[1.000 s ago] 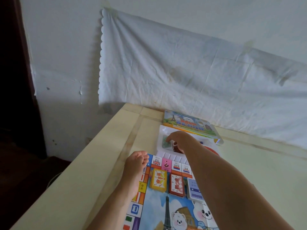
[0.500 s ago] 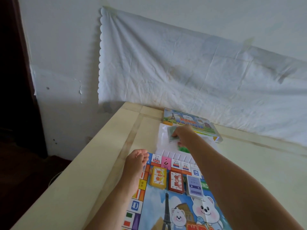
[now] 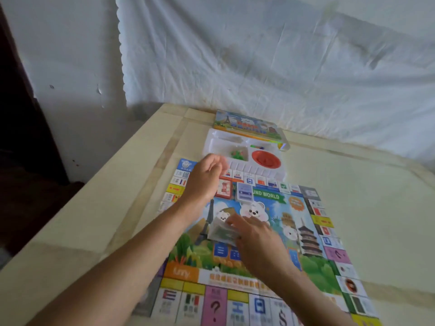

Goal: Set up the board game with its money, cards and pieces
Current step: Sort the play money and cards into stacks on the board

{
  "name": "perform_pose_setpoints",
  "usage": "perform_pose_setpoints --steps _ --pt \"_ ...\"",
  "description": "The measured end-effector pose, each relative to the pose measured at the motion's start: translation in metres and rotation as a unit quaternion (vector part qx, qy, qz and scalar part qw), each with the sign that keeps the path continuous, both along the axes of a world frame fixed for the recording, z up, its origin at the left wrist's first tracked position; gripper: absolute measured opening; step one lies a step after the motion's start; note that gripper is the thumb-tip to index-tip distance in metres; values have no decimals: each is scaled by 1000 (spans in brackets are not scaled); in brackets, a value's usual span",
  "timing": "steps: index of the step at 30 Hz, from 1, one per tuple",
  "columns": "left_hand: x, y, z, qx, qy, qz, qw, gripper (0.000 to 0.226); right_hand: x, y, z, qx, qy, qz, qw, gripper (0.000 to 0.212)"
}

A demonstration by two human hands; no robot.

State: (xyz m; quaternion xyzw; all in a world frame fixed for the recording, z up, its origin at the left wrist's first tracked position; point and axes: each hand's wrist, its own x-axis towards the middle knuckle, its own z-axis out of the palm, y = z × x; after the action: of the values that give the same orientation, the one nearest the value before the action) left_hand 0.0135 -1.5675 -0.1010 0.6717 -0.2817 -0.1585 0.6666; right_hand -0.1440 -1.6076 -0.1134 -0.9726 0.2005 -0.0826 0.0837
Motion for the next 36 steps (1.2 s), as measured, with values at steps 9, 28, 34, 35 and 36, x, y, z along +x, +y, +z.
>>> perform_pose_setpoints --steps 9,28,34,35,36 --pt "-78 56 -40 51 93 -68 992 28 -12 3 -21 75 -95 54 991 46" --pt "-98 46 -50 90 4 35 995 26 -27 8 -46 104 -148 36 983 25" --pt "-92 47 -37 45 124 -8 991 25 -26 5 -32 267 -145 -50 951 9" --pt "-87 49 -34 -16 188 -28 982 29 -26 4 -24 410 -164 -82 893 8" --pt "-81 49 -31 -88 253 -54 962 32 -24 2 -17 557 -192 -99 802 10"
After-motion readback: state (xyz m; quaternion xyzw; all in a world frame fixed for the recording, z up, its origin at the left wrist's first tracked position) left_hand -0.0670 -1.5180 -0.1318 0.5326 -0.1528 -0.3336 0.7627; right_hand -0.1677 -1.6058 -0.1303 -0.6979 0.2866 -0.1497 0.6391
